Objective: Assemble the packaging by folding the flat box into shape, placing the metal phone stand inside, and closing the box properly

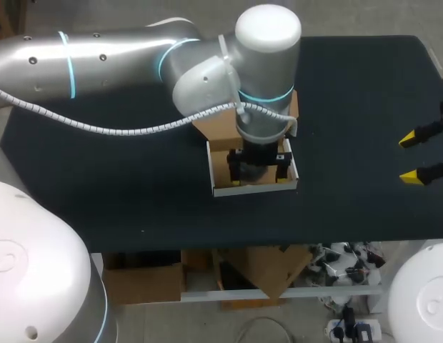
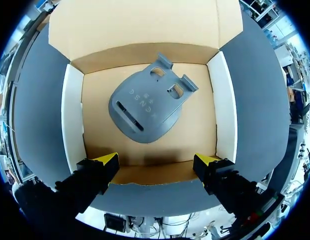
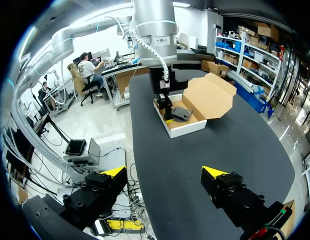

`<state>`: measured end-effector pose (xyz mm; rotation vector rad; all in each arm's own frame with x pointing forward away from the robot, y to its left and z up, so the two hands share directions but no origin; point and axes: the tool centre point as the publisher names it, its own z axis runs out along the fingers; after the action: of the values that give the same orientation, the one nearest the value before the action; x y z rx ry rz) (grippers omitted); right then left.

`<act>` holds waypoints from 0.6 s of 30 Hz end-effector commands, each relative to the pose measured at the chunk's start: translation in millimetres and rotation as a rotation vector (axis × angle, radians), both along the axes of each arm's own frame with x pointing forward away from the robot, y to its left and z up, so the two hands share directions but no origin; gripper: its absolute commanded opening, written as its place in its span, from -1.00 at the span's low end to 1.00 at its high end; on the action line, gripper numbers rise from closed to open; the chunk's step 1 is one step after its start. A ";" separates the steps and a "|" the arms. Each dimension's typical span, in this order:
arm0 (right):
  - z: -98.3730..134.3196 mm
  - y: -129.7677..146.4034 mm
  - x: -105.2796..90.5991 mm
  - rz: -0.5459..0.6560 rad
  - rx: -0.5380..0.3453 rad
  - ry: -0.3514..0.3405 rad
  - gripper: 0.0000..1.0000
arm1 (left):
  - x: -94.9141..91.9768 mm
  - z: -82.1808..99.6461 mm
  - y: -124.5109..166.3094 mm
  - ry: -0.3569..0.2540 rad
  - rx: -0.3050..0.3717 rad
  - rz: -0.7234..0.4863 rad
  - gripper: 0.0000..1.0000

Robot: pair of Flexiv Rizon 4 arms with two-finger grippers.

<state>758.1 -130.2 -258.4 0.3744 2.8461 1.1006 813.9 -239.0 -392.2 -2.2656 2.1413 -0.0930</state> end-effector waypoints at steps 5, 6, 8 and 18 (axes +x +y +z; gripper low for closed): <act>0.2 0.0 -0.9 -0.001 0.000 -0.002 1.00 | -10.4 0.7 -3.1 0.004 0.009 0.002 1.00; 0.2 0.0 -0.9 -0.001 0.000 -0.002 1.00 | -11.9 0.3 -3.6 0.011 0.013 0.003 1.00; 0.2 0.0 -0.9 -0.001 0.000 -0.002 1.00 | -14.0 -1.0 -4.0 0.020 0.016 0.012 1.00; 0.2 0.0 -0.9 -0.001 0.000 -0.002 1.00 | -31.8 -3.8 -5.1 0.046 0.014 0.041 1.00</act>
<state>758.1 -130.2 -258.4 0.3744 2.8461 1.1006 787.1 -241.2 -396.2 -2.3305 2.1182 -0.0259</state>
